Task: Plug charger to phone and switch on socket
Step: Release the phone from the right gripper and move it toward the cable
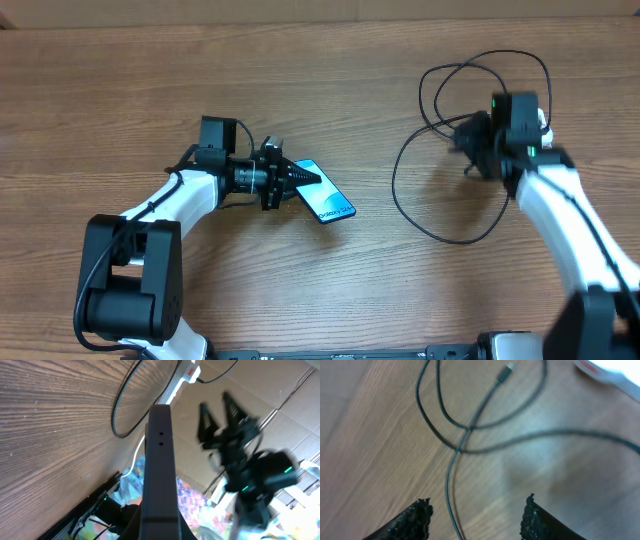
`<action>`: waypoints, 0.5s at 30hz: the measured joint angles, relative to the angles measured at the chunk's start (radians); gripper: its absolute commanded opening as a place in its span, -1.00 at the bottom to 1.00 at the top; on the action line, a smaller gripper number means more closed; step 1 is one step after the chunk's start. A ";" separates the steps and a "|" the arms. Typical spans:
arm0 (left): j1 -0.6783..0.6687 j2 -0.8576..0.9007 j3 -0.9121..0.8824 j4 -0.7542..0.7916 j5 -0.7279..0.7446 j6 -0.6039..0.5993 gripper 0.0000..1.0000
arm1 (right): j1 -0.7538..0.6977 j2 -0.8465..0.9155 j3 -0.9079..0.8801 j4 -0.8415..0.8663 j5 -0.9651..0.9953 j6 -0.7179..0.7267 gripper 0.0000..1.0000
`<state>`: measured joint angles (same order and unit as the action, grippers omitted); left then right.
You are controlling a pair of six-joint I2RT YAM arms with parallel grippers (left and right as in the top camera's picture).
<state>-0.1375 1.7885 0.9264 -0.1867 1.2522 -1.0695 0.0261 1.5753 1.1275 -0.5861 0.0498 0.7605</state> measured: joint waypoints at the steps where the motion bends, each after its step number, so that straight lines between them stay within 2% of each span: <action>1: -0.001 0.000 0.000 0.000 -0.001 0.000 -0.92 | 0.000 0.059 0.067 -0.011 0.008 -0.013 0.05; 8: 0.000 0.000 0.000 0.000 -0.004 0.000 -0.92 | 0.000 0.303 0.310 -0.018 0.069 -0.023 -0.09; 15: 0.000 0.000 0.000 0.000 -0.007 0.000 -0.91 | 0.000 0.444 0.330 0.032 0.138 -0.011 -0.08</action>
<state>-0.1379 1.7885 0.9264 -0.1867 1.2449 -1.0691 0.0265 2.0190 1.4570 -0.5537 0.1879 0.7498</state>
